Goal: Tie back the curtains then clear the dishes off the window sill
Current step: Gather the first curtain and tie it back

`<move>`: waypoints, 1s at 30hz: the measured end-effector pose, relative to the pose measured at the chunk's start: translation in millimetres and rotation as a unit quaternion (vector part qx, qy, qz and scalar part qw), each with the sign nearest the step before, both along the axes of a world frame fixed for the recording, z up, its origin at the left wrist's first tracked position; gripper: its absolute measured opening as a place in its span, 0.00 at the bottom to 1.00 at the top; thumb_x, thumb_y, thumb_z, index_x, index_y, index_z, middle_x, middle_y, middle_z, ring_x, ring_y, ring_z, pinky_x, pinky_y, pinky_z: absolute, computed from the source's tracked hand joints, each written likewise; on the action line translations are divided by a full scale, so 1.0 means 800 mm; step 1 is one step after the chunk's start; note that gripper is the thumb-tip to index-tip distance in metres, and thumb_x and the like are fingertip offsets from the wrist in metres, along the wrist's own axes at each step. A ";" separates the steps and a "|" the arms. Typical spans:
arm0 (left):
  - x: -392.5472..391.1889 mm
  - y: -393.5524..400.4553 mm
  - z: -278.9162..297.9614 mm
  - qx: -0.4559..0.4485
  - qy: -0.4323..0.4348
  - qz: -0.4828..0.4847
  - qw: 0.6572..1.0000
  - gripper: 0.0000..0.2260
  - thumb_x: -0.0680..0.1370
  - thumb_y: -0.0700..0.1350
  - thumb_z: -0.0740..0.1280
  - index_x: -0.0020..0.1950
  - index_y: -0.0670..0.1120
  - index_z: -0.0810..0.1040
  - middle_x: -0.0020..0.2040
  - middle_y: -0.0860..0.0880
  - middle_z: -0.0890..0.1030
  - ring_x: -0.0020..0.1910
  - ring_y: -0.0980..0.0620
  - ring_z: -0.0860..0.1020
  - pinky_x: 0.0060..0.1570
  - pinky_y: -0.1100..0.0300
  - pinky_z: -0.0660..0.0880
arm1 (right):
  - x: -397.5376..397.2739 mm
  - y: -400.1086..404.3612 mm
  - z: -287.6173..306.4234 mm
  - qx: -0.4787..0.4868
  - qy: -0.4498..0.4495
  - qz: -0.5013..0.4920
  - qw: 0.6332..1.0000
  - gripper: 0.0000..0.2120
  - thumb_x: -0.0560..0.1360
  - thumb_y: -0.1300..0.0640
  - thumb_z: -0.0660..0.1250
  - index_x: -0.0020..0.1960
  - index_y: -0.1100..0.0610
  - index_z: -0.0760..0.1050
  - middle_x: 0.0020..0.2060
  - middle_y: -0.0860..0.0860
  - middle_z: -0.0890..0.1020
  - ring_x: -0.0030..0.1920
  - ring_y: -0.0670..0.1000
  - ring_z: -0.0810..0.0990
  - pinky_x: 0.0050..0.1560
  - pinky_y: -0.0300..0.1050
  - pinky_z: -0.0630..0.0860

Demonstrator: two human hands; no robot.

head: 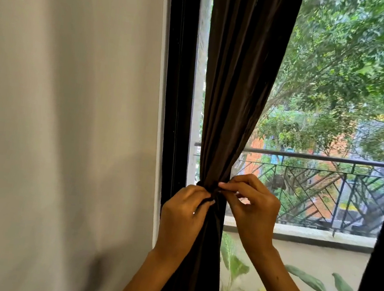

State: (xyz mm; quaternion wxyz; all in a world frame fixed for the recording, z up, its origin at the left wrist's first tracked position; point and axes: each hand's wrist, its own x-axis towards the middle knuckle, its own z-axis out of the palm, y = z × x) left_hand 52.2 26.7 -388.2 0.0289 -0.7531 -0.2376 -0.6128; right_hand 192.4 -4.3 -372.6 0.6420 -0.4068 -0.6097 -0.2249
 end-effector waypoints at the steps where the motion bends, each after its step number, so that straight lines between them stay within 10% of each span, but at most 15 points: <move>1: 0.001 0.002 0.000 -0.004 -0.004 -0.001 1.000 0.06 0.71 0.36 0.74 0.46 0.41 0.83 0.44 0.48 0.83 0.44 0.56 0.80 0.50 0.68 0.76 | 0.002 0.002 0.000 0.017 -0.004 -0.011 1.000 0.04 0.68 0.67 0.75 0.41 0.60 0.84 0.39 0.51 0.82 0.39 0.45 0.80 0.37 0.39 0.78; 7: -0.009 0.002 0.004 -0.036 -0.049 -0.076 0.995 0.06 0.70 0.37 0.75 0.46 0.42 0.84 0.43 0.51 0.83 0.44 0.61 0.80 0.47 0.70 0.76 | 0.006 0.019 -0.014 0.089 -0.093 -0.083 0.988 0.03 0.71 0.63 0.73 0.38 0.63 0.83 0.38 0.54 0.83 0.37 0.50 0.82 0.38 0.37 0.77; 12: -0.023 0.004 0.012 -0.079 -0.057 -0.125 0.987 0.08 0.69 0.40 0.75 0.47 0.47 0.84 0.43 0.56 0.84 0.44 0.62 0.81 0.46 0.71 0.76 | 0.003 0.018 -0.038 0.019 -0.140 0.021 0.990 0.13 0.74 0.63 0.66 0.58 0.63 0.79 0.57 0.54 0.81 0.58 0.49 0.79 0.58 0.41 0.76; 21: -0.033 0.006 0.033 -0.179 -0.081 -0.192 0.962 0.09 0.65 0.38 0.78 0.42 0.46 0.84 0.40 0.53 0.84 0.41 0.56 0.83 0.43 0.67 0.78 | -0.003 0.006 -0.036 -0.068 -0.064 0.058 0.994 0.10 0.76 0.51 0.61 0.56 0.50 0.67 0.50 0.33 0.66 0.50 0.49 0.74 0.49 0.46 0.75; 30: -0.019 0.000 0.032 -0.299 -0.162 -0.269 0.901 0.07 0.68 0.35 0.73 0.43 0.45 0.85 0.39 0.48 0.85 0.41 0.51 0.84 0.44 0.66 0.78 | 0.021 -0.002 -0.029 0.061 -0.179 -0.063 0.980 0.06 0.77 0.59 0.67 0.45 0.60 0.80 0.42 0.53 0.84 0.43 0.50 0.78 0.46 0.34 0.73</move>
